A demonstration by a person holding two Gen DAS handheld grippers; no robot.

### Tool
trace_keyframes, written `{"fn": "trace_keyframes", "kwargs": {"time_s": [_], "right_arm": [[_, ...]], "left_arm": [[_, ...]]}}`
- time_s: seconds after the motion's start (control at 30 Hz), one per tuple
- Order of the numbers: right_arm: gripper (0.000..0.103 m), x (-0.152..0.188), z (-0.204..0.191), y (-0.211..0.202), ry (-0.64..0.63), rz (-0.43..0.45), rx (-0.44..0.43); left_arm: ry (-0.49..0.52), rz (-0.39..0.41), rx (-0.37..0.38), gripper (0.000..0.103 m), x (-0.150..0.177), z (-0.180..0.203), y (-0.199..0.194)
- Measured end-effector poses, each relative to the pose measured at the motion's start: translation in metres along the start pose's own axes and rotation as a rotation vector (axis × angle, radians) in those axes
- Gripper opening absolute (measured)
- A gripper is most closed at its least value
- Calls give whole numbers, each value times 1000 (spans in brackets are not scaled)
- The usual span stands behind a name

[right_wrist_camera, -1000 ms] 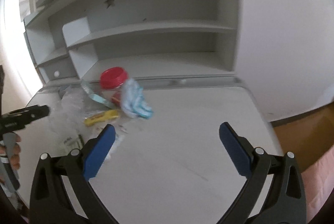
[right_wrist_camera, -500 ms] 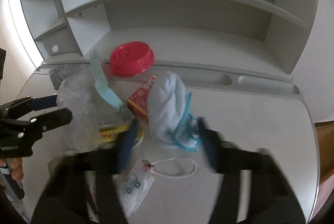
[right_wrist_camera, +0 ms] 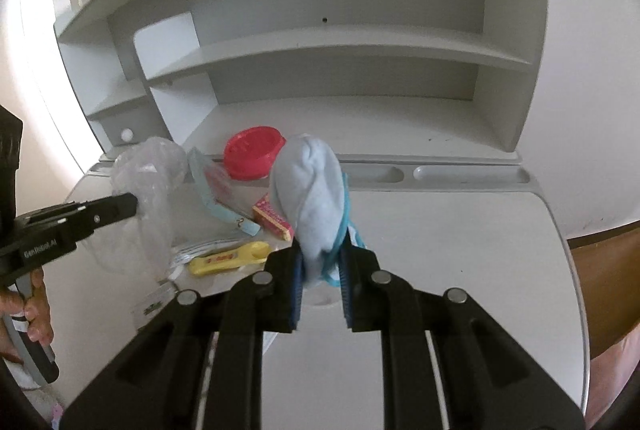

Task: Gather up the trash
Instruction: 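Grasp the white cloth with the right tool while the left tool grasps clear plastic, then carry both items over the bin and open both tools to drop them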

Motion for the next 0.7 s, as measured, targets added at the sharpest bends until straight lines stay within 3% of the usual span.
{"fn": "trace_keyframes", "kwargs": {"time_s": [0.23,0.57,0.7], "right_arm": [[16,17,2,-43,16,27,-16],[16,58,10,-74,59,4,-39],[16,64,22,-97,84,28,-46]], "left_arm": [[40,59,-23,10,2,26,-46],[82,78,-32,10,13,61,-68],[108,80,-2,10,15,86,-68]]}}
Point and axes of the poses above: each gripper's, at about its wrist camera, not at the fingertips, and y roughly the way its jaws point, z to its right, x to its underside, the point moved 8 cm from there along y, roughly the way its jaws point, and after that the axes turned 4 degrees about -z, right-handed, at the moved point
